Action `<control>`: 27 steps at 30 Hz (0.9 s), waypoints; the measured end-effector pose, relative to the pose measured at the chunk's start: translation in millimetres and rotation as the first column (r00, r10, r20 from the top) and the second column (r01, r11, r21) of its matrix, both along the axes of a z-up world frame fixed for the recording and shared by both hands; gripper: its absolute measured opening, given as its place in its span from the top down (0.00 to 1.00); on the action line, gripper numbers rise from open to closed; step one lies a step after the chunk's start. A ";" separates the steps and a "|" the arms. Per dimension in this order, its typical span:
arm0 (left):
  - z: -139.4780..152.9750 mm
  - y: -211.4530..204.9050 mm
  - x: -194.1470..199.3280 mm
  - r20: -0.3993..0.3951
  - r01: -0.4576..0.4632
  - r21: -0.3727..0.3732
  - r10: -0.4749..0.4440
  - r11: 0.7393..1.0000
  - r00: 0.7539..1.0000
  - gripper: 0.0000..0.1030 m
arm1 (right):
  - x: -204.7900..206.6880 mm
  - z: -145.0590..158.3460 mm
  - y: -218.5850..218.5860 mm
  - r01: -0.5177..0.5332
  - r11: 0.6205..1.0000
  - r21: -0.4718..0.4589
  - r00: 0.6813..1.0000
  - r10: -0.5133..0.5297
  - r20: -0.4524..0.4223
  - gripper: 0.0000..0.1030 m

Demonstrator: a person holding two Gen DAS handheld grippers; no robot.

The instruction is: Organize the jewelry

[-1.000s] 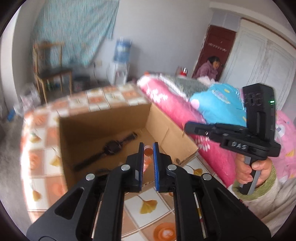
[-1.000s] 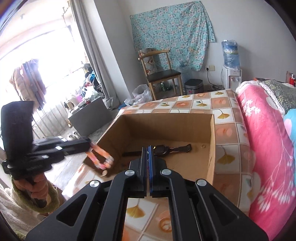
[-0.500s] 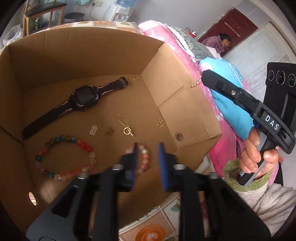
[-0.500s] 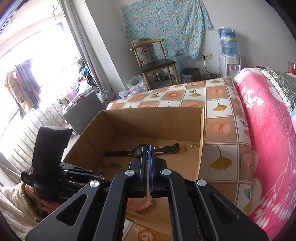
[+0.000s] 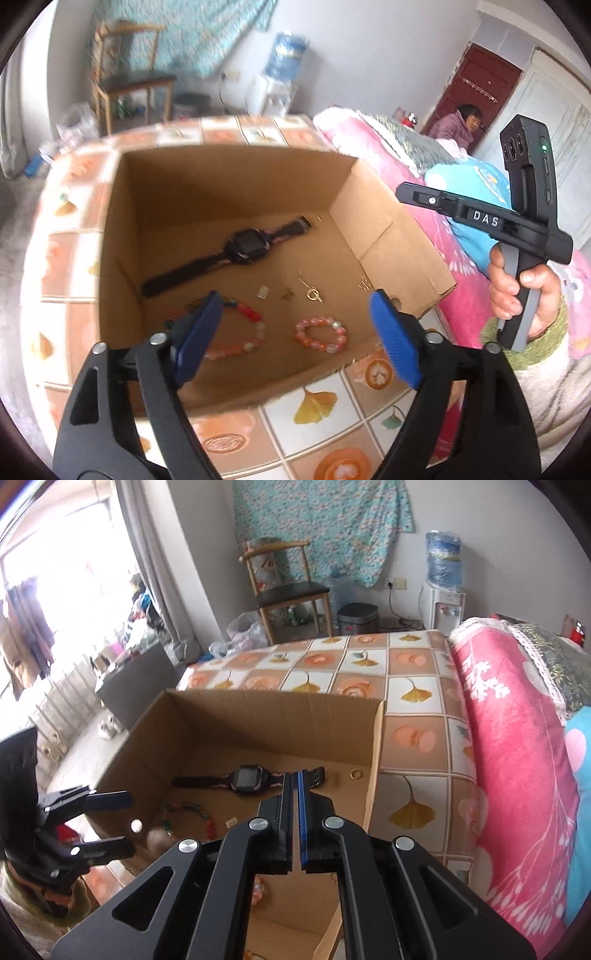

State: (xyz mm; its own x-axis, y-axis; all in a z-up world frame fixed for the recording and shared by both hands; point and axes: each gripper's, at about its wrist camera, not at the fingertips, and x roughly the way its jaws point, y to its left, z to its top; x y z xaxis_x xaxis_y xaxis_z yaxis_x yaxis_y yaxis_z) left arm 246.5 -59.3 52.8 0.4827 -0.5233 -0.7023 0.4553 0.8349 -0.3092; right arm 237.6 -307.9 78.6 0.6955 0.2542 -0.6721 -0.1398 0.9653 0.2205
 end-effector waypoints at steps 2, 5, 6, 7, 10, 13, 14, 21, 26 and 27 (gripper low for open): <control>7.5 5.2 -6.3 0.032 -0.004 0.008 0.004 1.000 0.999 0.19 | -2.7 4.0 -1.8 0.015 1.000 -0.001 1.000 -0.015 0.007 0.96; 18.7 14.3 -17.8 0.078 -0.027 0.020 0.025 0.999 0.997 0.19 | -13.8 13.8 -3.7 0.045 0.999 0.019 0.999 -0.046 0.023 0.96; 23.6 17.2 -22.7 0.098 -0.036 0.024 0.033 0.999 0.995 0.18 | -21.4 19.2 -3.2 0.052 0.998 0.029 0.998 -0.053 0.036 0.96; 28.2 20.0 -27.4 0.116 -0.046 0.026 0.043 0.999 0.992 0.16 | -26.4 22.5 -2.0 0.057 0.998 0.030 0.997 -0.058 0.044 0.93; 39.1 28.7 -41.4 0.166 -0.085 0.025 0.080 0.996 0.983 0.12 | -49.6 35.8 4.9 0.082 0.996 0.034 0.992 -0.085 0.093 0.61; 46.3 35.2 -55.0 0.209 -0.144 0.038 0.133 0.989 0.969 0.08 | -76.7 41.7 17.4 0.113 0.993 0.026 0.985 -0.115 0.130 0.46; 47.5 36.9 -58.2 0.220 -0.160 0.043 0.147 0.986 0.964 0.08 | -87.8 42.0 23.5 0.139 0.990 0.018 0.980 -0.140 0.139 0.42; 51.1 54.6 -88.4 0.253 -0.254 0.077 0.228 0.964 0.940 0.08 | -132.1 21.4 49.0 0.278 0.961 0.000 0.954 -0.276 0.113 0.15; 50.9 60.0 -105.7 0.292 -0.329 0.138 0.279 0.934 0.915 0.08 | -146.4 5.1 71.3 0.296 0.948 -0.119 0.954 -0.287 0.090 0.11; 51.7 61.3 -109.3 0.307 -0.349 0.141 0.294 0.926 0.905 0.08 | -147.9 4.3 74.7 0.295 0.947 -0.129 0.954 -0.285 0.090 0.09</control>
